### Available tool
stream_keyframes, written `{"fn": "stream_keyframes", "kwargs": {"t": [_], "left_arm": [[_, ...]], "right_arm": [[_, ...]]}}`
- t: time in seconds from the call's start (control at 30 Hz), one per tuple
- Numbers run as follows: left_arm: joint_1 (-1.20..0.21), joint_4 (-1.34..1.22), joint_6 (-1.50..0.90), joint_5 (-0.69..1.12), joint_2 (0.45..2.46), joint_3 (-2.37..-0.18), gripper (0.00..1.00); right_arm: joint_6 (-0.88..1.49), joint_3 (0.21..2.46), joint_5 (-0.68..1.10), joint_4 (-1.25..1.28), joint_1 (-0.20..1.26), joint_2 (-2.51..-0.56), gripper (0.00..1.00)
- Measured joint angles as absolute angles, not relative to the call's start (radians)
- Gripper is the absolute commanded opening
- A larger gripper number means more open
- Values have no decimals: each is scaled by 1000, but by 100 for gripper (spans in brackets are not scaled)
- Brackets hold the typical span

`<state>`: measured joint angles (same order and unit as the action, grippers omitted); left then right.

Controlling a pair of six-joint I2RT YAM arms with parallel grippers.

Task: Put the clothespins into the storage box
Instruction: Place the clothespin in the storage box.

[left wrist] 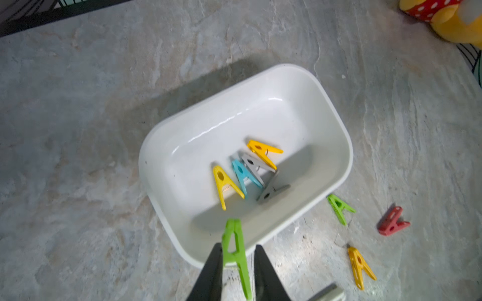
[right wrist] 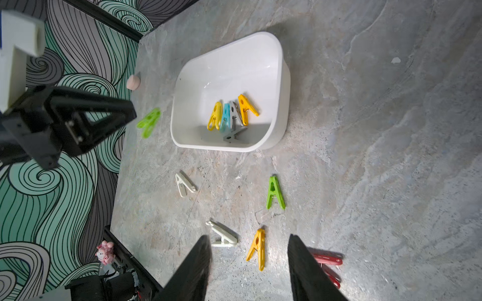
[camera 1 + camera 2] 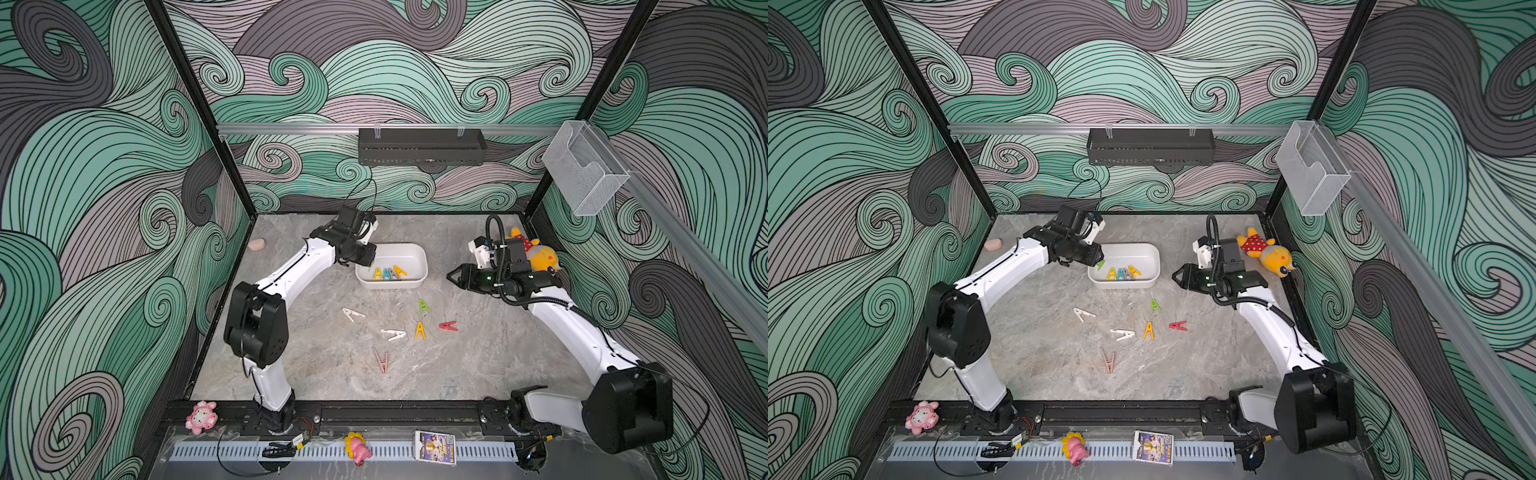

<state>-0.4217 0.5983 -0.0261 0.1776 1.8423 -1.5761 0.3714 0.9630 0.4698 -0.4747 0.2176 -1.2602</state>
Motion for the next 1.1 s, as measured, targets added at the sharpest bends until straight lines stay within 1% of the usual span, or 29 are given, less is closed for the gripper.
{"fn": "stream_keyframes", "kwargs": {"t": [0.17,0.3,0.4,0.5,0.6,0.7,0.77,0.87,0.97,1.1], "left_arm": [[-421,581,-9,179,2010,-1684,24],[-421,577,3,174,2062,-1686,23],[-421,573,10,164,2065,-1686,25],[-421,553,12,160,2062,-1686,31],[-421,546,12,160,2061,-1686,43],[-421,545,3,162,2049,-1684,49],[-421,541,-4,163,2024,-1666,53],[-418,541,-20,166,1956,-1619,54],[-411,540,-48,170,1872,-1577,58],[-393,540,-88,184,1755,-1513,63]], "right_arm": [[376,937,424,-502,279,-1217,50],[377,922,373,-534,347,-1196,51],[375,904,332,-569,388,-1168,51],[375,884,301,-598,402,-1143,51],[375,855,275,-605,411,-1134,51],[375,834,239,-606,442,-1146,52],[374,829,211,-605,472,-1163,53],[364,828,160,-605,525,-1195,54],[339,828,100,-605,582,-1224,57],[301,828,36,-604,637,-1262,59]]}}
